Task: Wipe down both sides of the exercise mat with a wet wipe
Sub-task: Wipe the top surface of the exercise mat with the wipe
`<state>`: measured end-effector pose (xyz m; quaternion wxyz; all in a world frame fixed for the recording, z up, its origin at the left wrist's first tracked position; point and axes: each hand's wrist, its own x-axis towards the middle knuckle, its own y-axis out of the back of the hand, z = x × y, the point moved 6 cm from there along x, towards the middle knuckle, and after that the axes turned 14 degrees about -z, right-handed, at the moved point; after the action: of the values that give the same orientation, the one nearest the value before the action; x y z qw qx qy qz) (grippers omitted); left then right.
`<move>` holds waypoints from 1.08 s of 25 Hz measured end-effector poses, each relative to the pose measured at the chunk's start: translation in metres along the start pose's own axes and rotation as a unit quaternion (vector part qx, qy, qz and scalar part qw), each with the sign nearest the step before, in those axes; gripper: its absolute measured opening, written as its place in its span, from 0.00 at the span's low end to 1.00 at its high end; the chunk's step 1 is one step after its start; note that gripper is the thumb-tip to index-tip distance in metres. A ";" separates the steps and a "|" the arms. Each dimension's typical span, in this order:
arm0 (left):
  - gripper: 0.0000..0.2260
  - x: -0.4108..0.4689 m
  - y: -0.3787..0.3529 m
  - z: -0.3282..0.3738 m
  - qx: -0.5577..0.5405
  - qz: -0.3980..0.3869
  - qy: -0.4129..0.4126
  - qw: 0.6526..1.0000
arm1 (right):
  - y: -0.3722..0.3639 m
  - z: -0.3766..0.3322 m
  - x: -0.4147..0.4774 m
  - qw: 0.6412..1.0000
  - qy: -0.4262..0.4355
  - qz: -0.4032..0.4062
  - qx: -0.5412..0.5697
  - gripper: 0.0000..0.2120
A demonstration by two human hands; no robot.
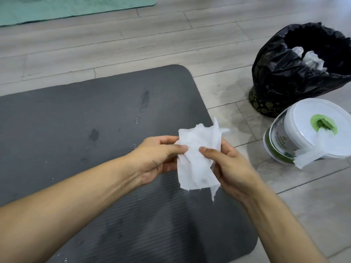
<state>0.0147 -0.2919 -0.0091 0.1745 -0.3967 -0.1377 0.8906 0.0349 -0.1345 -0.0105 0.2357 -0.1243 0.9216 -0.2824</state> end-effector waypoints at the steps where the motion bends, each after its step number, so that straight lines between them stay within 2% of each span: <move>1: 0.09 0.000 0.004 0.002 -0.004 0.001 -0.030 1.000 | -0.002 0.003 0.002 1.000 -0.004 -0.011 0.011 0.14; 2: 0.07 -0.002 0.010 0.004 0.004 -0.002 -0.056 0.998 | -0.002 0.006 0.006 1.000 -0.006 -0.009 -0.002 0.12; 4: 0.13 -0.006 0.023 0.006 0.051 -0.009 -0.098 0.994 | -0.002 0.007 0.014 0.999 -0.010 -0.009 -0.046 0.04; 6: 0.21 -0.007 0.042 0.010 0.098 -0.007 -0.139 0.985 | -0.006 0.003 0.022 0.998 -0.033 -0.024 -0.050 0.21; 8: 0.24 -0.009 0.059 0.013 0.135 -0.011 -0.178 0.975 | -0.016 0.003 0.032 0.989 -0.080 -0.047 -0.114 0.25; 9: 0.24 -0.011 0.066 0.013 0.154 -0.013 -0.192 0.969 | -0.021 0.004 0.036 0.978 -0.090 -0.054 -0.181 0.22; 11: 0.23 -0.017 0.081 0.010 0.180 -0.017 -0.210 0.961 | -0.038 0.011 0.049 0.949 -0.097 -0.074 -0.291 0.10; 13: 0.22 -0.024 0.097 0.003 0.196 -0.023 -0.214 0.957 | -0.051 0.034 0.064 0.910 -0.163 -0.118 -0.362 0.14; 14: 0.22 -0.025 0.109 -0.002 0.204 -0.017 -0.211 0.956 | -0.054 0.048 0.073 0.890 -0.197 -0.124 -0.392 0.13; 16: 0.18 -0.020 0.138 -0.010 0.206 0.011 -0.203 0.957 | -0.051 0.066 0.093 0.877 -0.211 -0.078 -0.424 0.08; 18: 0.12 -0.013 0.171 -0.026 0.204 0.044 -0.177 0.962 | -0.033 0.080 0.118 0.887 -0.204 0.026 -0.413 0.06; 20: 0.12 -0.006 0.199 -0.041 0.285 0.066 -0.125 0.948 | -0.005 0.088 0.137 0.884 -0.191 0.125 -0.408 0.05; 23: 0.12 0.000 0.225 -0.050 0.451 0.064 -0.066 0.888 | 0.024 0.077 0.178 0.886 -0.145 0.189 -0.397 0.09; 25: 0.13 0.015 0.235 -0.047 0.517 0.076 -0.062 0.851 | 0.031 0.049 0.214 0.879 -0.071 0.228 -0.413 0.11; 26: 0.14 0.025 0.239 -0.042 0.551 0.089 -0.063 0.827 | 0.029 0.026 0.230 0.854 -0.011 0.258 -0.452 0.12; 27: 0.17 0.037 0.243 -0.035 0.586 0.102 -0.060 0.802 | 0.021 0.001 0.244 0.810 0.068 0.282 -0.510 0.14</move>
<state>-0.0308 -0.4915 -0.1495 0.2732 -0.1762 0.4417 0.8362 -0.1761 -0.2061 -0.1120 0.1445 0.0579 0.9413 0.2995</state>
